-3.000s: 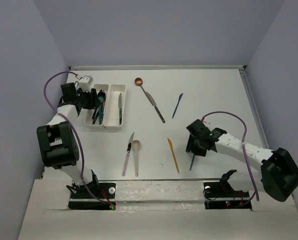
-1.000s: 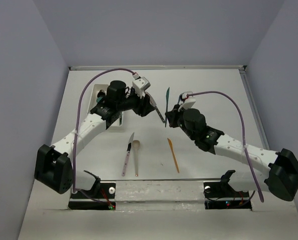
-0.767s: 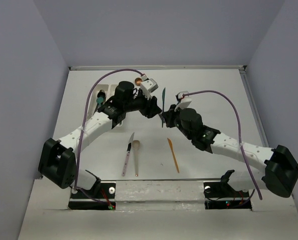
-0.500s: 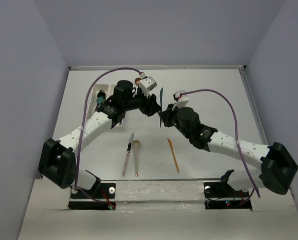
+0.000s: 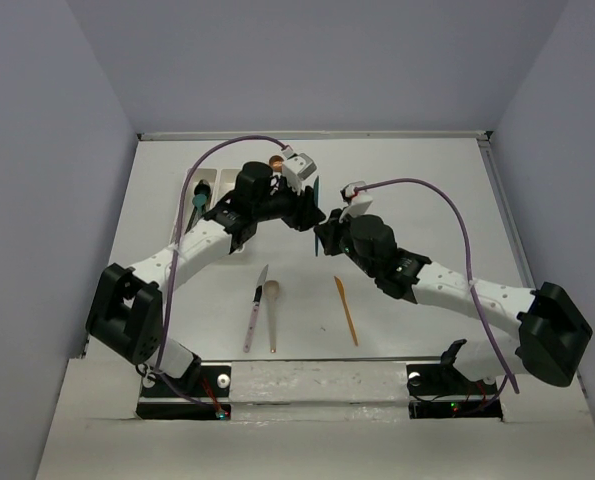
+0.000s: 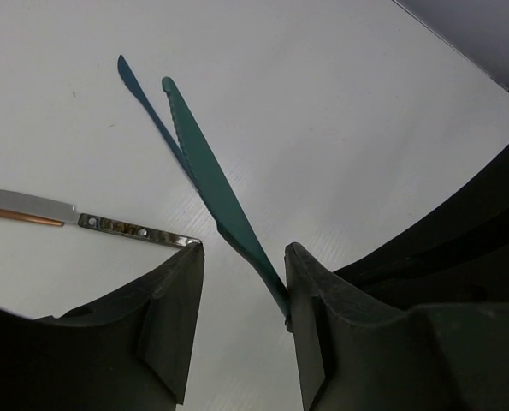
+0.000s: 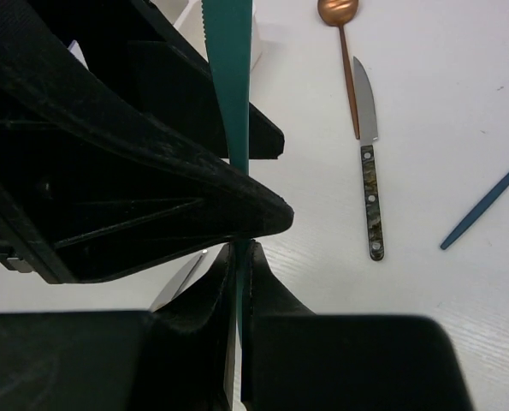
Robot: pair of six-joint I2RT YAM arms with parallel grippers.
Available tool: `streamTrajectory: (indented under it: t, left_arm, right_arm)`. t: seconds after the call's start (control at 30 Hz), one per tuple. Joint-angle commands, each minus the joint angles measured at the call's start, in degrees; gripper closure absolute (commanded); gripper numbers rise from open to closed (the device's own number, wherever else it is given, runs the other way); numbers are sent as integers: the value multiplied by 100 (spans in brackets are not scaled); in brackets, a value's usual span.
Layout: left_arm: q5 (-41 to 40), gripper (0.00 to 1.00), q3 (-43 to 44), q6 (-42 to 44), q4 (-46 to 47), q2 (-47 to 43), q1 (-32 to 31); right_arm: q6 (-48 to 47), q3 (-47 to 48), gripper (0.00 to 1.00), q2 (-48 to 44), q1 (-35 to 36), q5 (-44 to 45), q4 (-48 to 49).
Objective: Sort the eating utensils into containers
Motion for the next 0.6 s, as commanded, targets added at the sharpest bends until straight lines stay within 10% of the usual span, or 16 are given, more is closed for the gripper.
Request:
streamTrajectory:
  t: [0.0, 0.2, 0.3, 0.43, 0.57]
  left_arm:
    - [4, 52, 223, -269, 401, 72, -45]
    - [241, 99, 205, -560, 480, 222, -45]
    - [110, 100, 258, -341, 226, 231, -19]
    - [-232, 100, 215, 134, -205, 117, 462]
    - [-811, 100, 13, 818, -135, -112, 1474]
  right_arm:
    - [-55, 279, 100, 30, 58, -20, 375]
    - [6, 296, 100, 214, 58, 41, 340]
    - [94, 419, 100, 337, 58, 191, 16]
    - [225, 744, 65, 583, 58, -89, -696]
    - [462, 473, 62, 374, 58, -82, -846]
